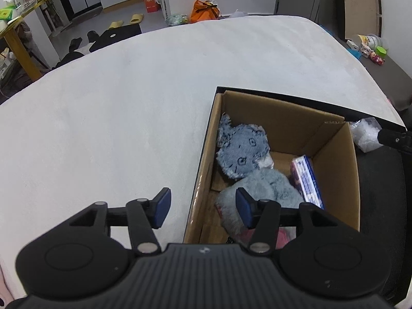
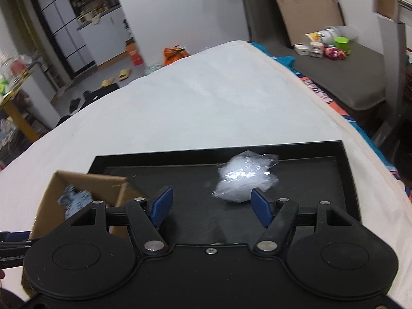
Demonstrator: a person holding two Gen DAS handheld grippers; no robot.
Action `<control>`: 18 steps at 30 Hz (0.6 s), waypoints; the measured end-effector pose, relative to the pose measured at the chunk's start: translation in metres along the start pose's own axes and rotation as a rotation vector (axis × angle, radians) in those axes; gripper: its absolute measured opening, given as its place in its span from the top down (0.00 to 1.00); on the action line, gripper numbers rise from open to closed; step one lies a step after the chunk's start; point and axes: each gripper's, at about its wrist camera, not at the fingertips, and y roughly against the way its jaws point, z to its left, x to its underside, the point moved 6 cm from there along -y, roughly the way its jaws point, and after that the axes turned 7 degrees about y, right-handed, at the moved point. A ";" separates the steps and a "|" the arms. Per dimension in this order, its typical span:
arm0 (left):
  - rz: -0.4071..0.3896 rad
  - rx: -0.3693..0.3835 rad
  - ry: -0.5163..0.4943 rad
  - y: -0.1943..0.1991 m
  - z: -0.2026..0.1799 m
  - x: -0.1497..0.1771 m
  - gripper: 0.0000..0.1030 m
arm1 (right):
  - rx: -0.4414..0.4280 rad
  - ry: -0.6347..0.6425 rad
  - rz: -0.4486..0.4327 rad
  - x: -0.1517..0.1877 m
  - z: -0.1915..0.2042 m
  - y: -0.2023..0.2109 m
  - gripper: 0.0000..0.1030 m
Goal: Organize soft objects
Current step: 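Grasp the clear plastic bag with the right tool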
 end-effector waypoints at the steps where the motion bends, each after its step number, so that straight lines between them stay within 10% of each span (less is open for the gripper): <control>1: -0.001 -0.004 -0.005 -0.001 -0.001 -0.001 0.47 | 0.007 -0.004 -0.007 0.000 -0.004 -0.001 0.32; 18: 0.024 -0.067 -0.059 -0.023 -0.009 -0.007 0.44 | 0.047 -0.075 -0.017 -0.003 -0.036 -0.050 0.16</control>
